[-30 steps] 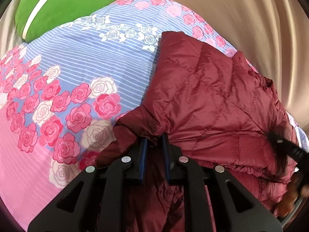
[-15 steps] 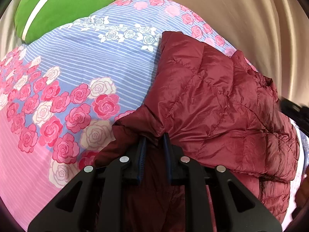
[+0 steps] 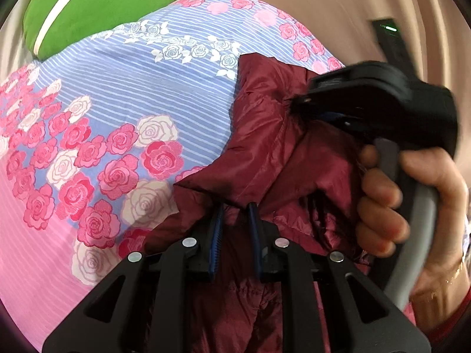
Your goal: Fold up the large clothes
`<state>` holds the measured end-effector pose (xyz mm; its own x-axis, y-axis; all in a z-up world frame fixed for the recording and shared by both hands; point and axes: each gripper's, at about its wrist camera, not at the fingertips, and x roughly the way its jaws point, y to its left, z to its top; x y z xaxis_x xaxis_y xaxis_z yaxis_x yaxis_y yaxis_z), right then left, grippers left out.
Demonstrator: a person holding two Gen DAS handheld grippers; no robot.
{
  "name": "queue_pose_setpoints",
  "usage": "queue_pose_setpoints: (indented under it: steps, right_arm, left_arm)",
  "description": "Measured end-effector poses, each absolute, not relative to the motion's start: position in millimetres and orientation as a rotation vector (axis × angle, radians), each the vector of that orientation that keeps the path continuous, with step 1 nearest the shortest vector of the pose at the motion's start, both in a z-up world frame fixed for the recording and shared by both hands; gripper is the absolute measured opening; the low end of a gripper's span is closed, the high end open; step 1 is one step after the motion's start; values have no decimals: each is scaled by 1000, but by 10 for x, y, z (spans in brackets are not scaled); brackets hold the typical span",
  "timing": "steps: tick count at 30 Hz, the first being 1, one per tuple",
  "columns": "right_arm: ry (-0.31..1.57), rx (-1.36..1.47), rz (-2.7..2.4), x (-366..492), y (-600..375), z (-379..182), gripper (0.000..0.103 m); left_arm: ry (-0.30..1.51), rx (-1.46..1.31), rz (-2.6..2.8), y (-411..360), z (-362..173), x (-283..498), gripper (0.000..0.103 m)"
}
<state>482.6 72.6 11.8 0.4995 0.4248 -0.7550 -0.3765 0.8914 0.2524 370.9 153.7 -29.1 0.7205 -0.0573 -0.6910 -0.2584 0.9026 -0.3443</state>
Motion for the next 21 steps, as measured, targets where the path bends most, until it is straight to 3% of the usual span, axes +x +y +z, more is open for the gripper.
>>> queue_pose_setpoints:
  steps: [3, 7, 11, 16, 21]
  right_arm:
    - [880, 86, 532, 4501, 351, 297, 19]
    - [782, 66, 434, 3923, -590, 488, 44]
    - [707, 105, 171, 3392, -1791, 542, 59]
    - [792, 263, 42, 3067, -2740, 284, 59]
    - [848, 281, 53, 3226, -2720, 69, 56]
  left_arm:
    - [759, -462, 104, 1568, -302, 3678, 15]
    - [755, -477, 97, 1592, -309, 3668, 15]
    - [751, -491, 91, 1615, -315, 3635, 15]
    - [749, -534, 59, 1670, -309, 3608, 23]
    - [823, -513, 114, 1650, -190, 3688, 23]
